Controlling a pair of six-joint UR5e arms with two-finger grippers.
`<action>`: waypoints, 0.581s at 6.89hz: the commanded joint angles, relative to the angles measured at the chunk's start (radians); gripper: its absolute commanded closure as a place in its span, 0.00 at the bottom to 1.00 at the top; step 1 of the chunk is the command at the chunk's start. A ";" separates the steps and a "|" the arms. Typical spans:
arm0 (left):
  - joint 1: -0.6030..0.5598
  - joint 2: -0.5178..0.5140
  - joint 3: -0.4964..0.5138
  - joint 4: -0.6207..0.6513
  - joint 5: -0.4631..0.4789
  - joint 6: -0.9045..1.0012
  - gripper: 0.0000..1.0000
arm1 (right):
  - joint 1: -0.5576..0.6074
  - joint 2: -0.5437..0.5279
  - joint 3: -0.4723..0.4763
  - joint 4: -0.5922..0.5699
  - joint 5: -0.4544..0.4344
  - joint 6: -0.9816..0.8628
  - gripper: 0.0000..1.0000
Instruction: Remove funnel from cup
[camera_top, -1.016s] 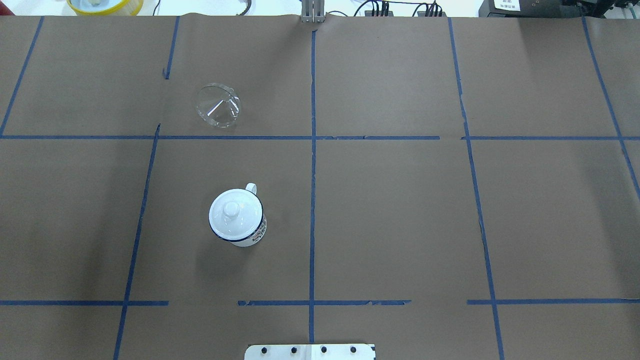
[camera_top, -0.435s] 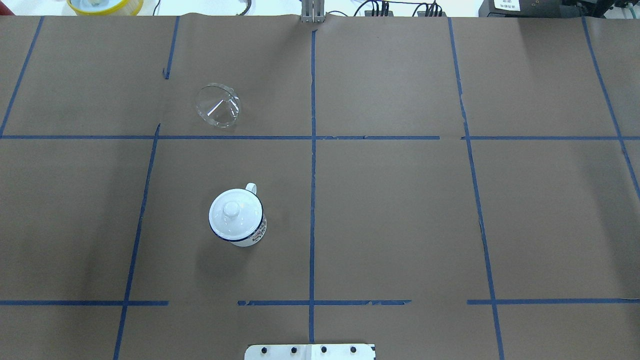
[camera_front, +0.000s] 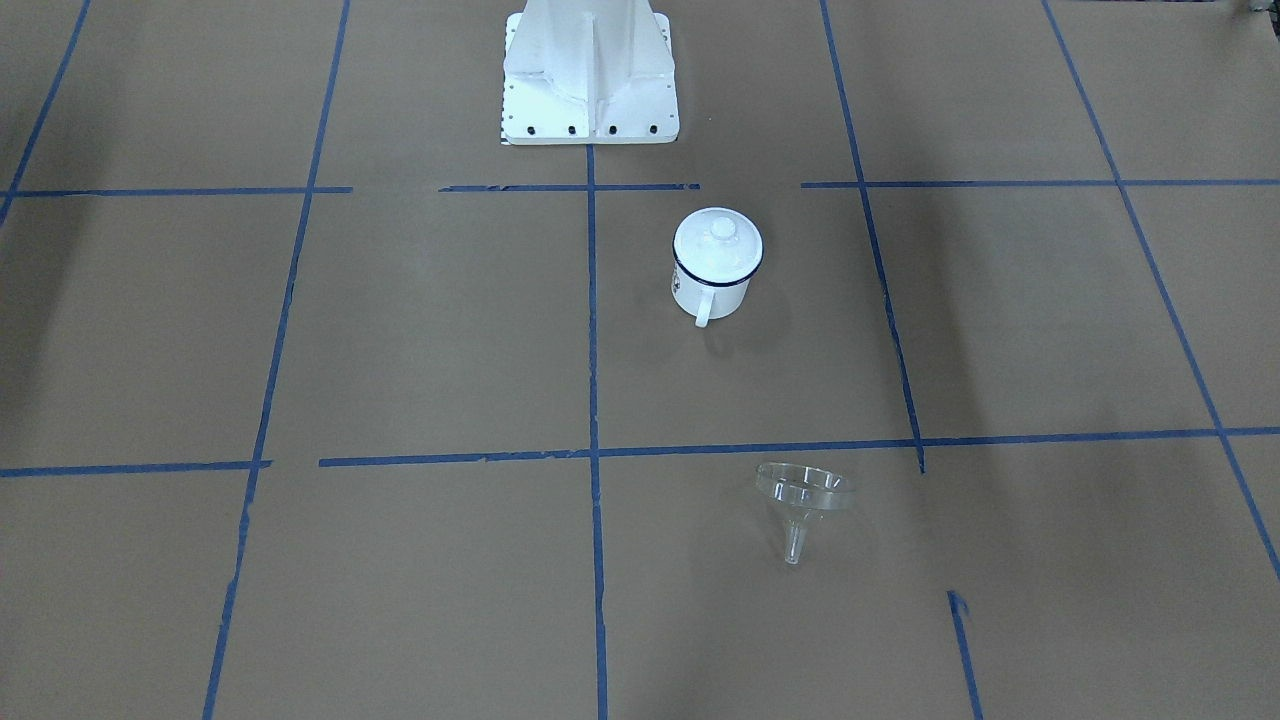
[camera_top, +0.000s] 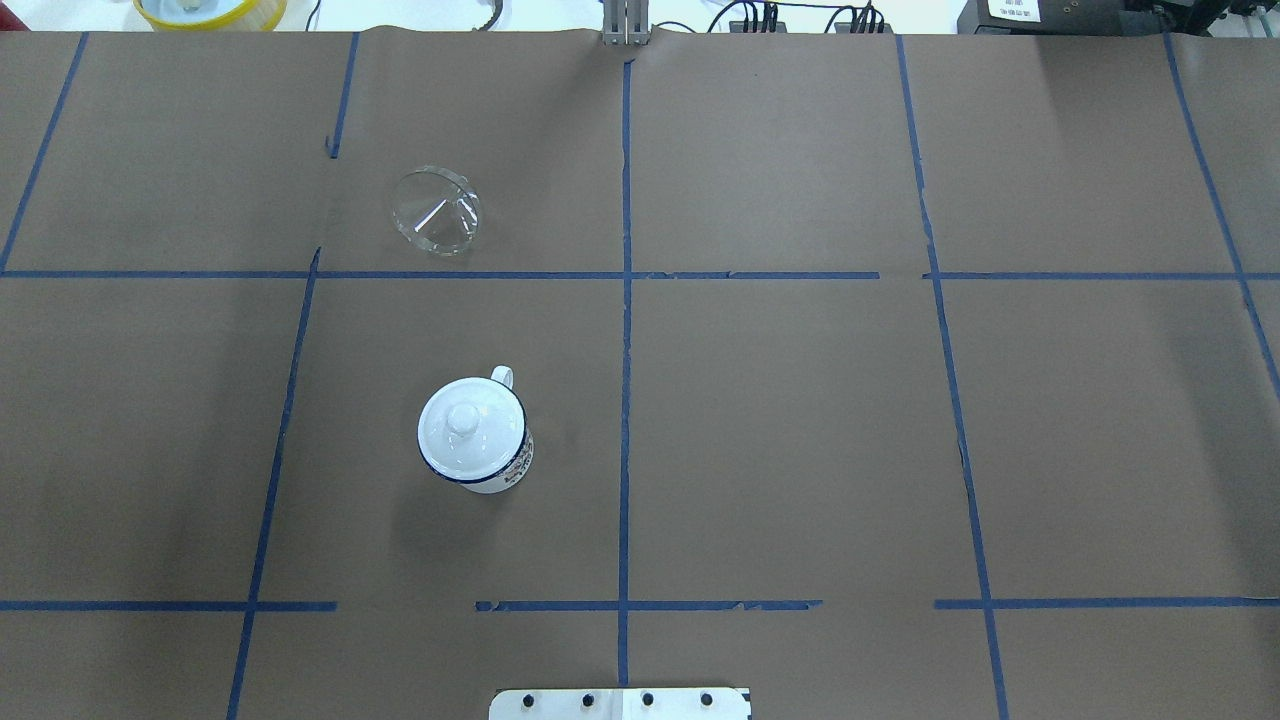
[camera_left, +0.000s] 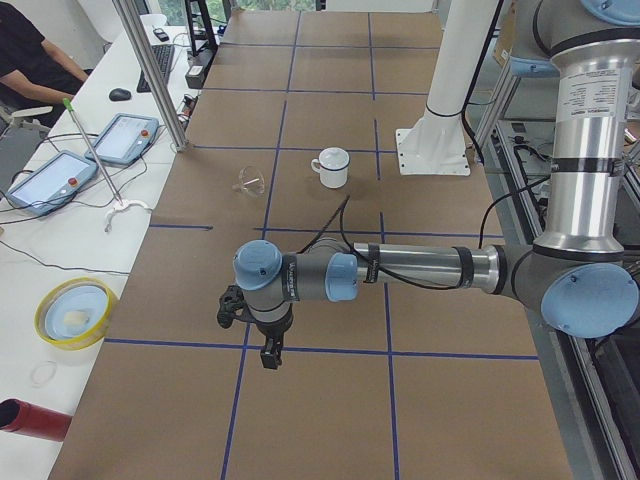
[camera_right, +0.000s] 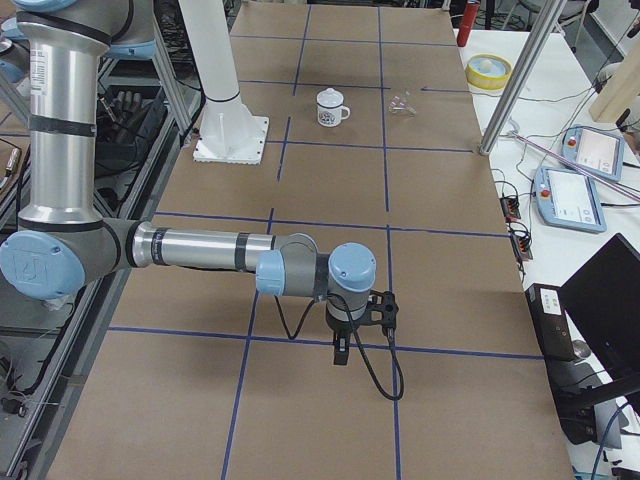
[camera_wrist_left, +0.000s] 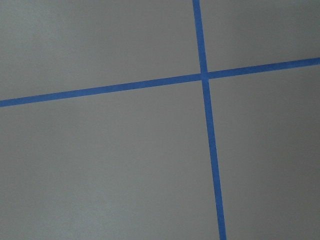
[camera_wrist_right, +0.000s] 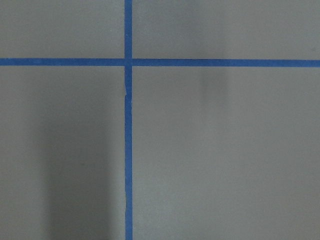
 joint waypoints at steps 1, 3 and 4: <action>0.000 0.000 0.001 0.001 -0.001 0.000 0.00 | 0.000 0.000 0.000 0.000 0.000 0.000 0.00; 0.000 0.000 0.004 0.000 -0.001 0.000 0.00 | 0.000 0.000 0.000 0.000 0.000 0.000 0.00; 0.000 0.001 0.005 0.000 -0.001 0.000 0.00 | 0.000 0.000 0.000 0.000 0.000 0.000 0.00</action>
